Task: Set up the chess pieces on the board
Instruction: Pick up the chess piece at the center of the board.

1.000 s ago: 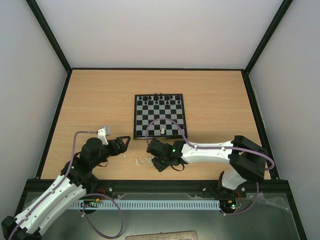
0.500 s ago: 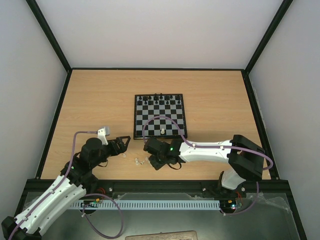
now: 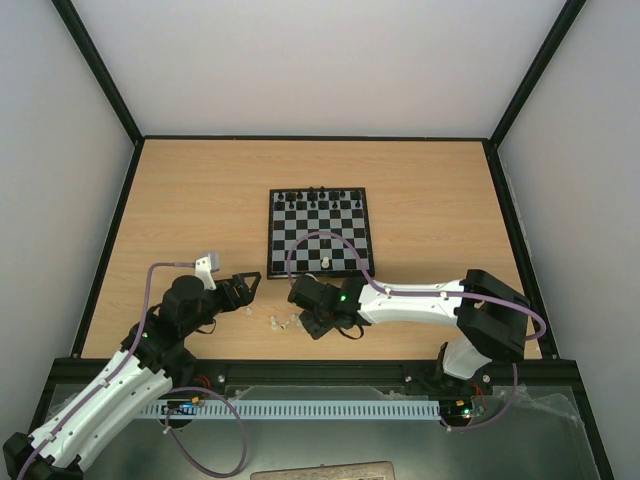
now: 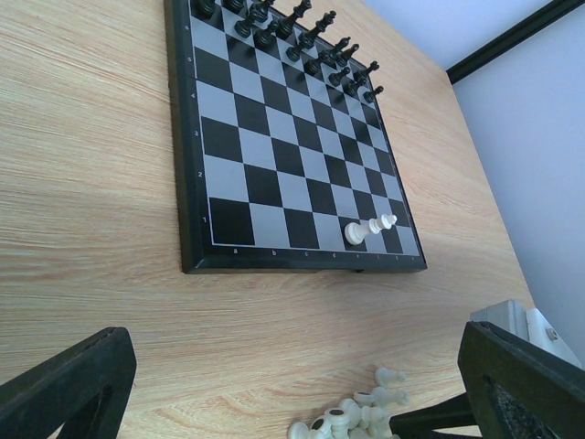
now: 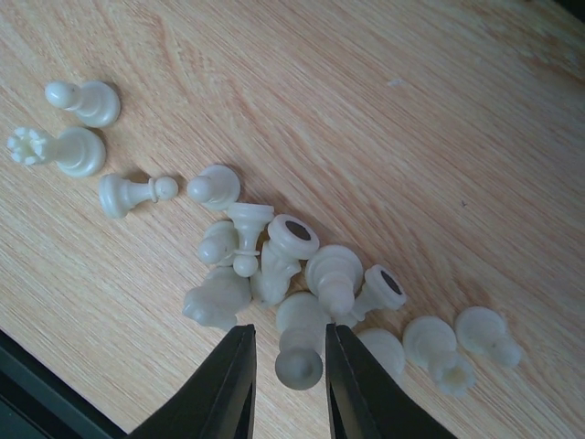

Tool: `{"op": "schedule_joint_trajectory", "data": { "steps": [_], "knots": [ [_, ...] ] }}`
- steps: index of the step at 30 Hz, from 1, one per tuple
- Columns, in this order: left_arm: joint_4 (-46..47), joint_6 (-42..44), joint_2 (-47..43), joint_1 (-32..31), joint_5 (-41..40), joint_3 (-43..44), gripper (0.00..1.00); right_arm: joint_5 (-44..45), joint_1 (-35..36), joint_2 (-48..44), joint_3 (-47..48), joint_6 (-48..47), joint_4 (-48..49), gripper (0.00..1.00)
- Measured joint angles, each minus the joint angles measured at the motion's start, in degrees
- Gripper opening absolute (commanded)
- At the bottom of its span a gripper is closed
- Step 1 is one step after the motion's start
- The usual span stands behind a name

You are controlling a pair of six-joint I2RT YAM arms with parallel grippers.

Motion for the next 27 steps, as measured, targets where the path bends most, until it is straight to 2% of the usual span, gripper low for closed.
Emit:
{"op": "schedule_joint_trajectory", "data": {
  "steps": [11,18,27],
  "knots": [
    [0.2,0.0,0.1,0.0,0.0,0.0,0.99,1.1,0.0,0.0,0.0,0.1,-0.4,0.10],
    [0.5,0.0,0.9,0.0,0.2,0.0,0.99,0.1,0.0,-1.0,1.2,0.1,-3.3,0.10],
    [2.5,0.0,2.4,0.0,0.2,0.1,0.99,2.0,-0.2,-9.2,7.3,0.1,-9.1,0.11]
  ]
}}
